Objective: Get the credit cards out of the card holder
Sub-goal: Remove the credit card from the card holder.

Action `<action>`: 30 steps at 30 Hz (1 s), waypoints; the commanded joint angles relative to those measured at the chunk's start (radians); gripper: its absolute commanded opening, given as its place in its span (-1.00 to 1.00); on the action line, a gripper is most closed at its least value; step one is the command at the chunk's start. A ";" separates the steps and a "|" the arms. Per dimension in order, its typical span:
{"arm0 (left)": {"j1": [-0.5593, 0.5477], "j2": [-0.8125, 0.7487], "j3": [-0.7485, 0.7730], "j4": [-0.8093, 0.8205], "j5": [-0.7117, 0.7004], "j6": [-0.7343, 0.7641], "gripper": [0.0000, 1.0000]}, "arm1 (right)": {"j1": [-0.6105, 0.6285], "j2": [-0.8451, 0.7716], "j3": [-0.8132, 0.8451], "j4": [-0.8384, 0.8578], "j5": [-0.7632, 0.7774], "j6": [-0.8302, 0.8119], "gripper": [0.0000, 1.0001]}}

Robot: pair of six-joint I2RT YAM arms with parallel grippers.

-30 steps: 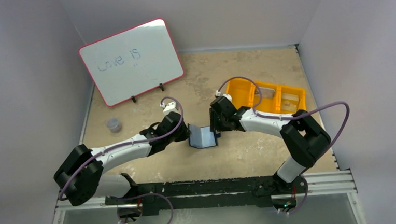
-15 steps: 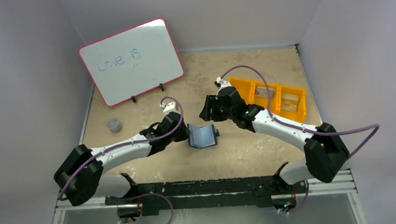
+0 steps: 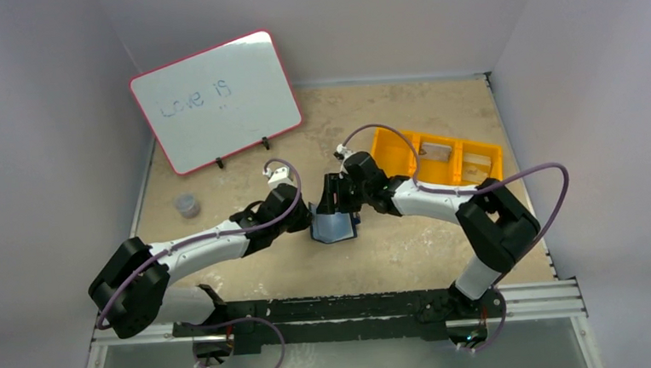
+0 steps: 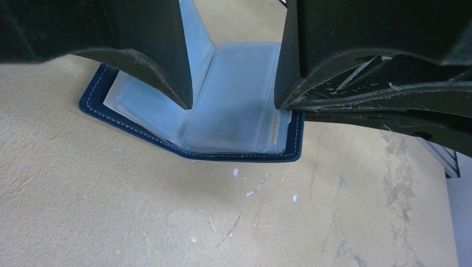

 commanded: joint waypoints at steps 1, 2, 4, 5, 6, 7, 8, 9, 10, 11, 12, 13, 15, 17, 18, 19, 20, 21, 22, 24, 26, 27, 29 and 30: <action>-0.003 -0.006 0.019 0.046 -0.004 -0.009 -1.00 | 0.007 -0.009 -0.012 0.059 -0.020 -0.023 0.18; -0.004 -0.008 0.018 0.045 -0.004 -0.011 -1.00 | 0.007 0.001 -0.004 0.049 -0.023 -0.031 0.18; -0.003 -0.009 0.015 0.050 -0.004 -0.016 -1.00 | 0.008 0.021 0.006 0.038 -0.029 -0.042 0.18; -0.003 -0.008 0.014 0.053 -0.004 -0.016 -1.00 | 0.008 0.027 0.005 0.041 -0.035 -0.047 0.18; -0.003 -0.006 0.014 0.054 -0.004 -0.017 -1.00 | 0.010 0.031 0.006 0.038 -0.032 -0.049 0.18; -0.003 -0.005 0.014 0.057 -0.003 -0.017 -1.00 | 0.010 0.035 0.008 0.036 -0.030 -0.050 0.18; -0.003 -0.003 0.014 0.059 -0.001 -0.017 -1.00 | 0.010 0.040 0.009 0.033 -0.027 -0.056 0.18; -0.003 -0.002 0.015 0.060 0.001 -0.017 -1.00 | 0.010 0.045 0.015 0.022 -0.010 -0.059 0.18; -0.003 0.002 0.015 0.061 0.003 -0.017 -1.00 | 0.010 0.050 0.019 0.008 0.006 -0.060 0.18; -0.002 0.003 0.016 0.062 0.005 -0.016 -1.00 | 0.010 0.052 0.022 -0.001 0.020 -0.063 0.18; -0.002 0.005 0.016 0.061 0.006 -0.016 -1.00 | 0.010 0.055 0.024 -0.010 0.030 -0.068 0.18; -0.003 0.007 0.016 0.061 0.008 -0.015 -1.00 | 0.010 0.055 0.028 -0.022 0.046 -0.069 0.18; -0.003 0.007 0.016 0.062 0.010 -0.015 -1.00 | 0.011 0.043 0.032 -0.039 0.068 -0.067 0.18; -0.003 0.006 0.016 0.062 0.009 -0.015 -1.00 | 0.011 0.017 0.027 -0.030 0.082 -0.065 0.18; -0.003 0.007 0.016 0.062 0.008 -0.016 -1.00 | 0.012 0.006 0.029 -0.033 0.089 -0.065 0.18; -0.003 0.006 0.016 0.063 0.008 -0.015 -1.00 | 0.013 0.003 0.036 -0.043 0.088 -0.070 0.18; -0.003 0.006 0.016 0.063 0.009 -0.016 -1.00 | 0.012 0.003 0.045 -0.048 0.082 -0.074 0.19; -0.003 0.007 0.016 0.064 0.009 -0.016 -1.00 | 0.013 0.003 0.049 -0.047 0.062 -0.075 0.19; -0.003 0.006 0.017 0.063 0.009 -0.016 -1.00 | 0.013 0.000 0.047 -0.037 0.043 -0.074 0.19; -0.003 0.008 0.019 0.064 0.009 -0.015 -1.00 | 0.014 -0.018 0.030 0.004 0.007 -0.066 0.20; -0.003 0.008 0.018 0.061 0.010 -0.014 -1.00 | 0.014 -0.036 0.010 0.040 -0.010 -0.052 0.21; -0.003 0.010 0.019 0.063 0.010 -0.016 -1.00 | 0.014 -0.037 0.006 0.048 -0.013 -0.046 0.22; -0.003 0.009 0.017 0.065 0.010 -0.017 -1.00 | 0.014 -0.025 0.008 0.051 -0.020 -0.043 0.22; -0.003 0.009 0.017 0.066 0.010 -0.017 -1.00 | 0.014 -0.017 0.009 0.049 -0.021 -0.040 0.22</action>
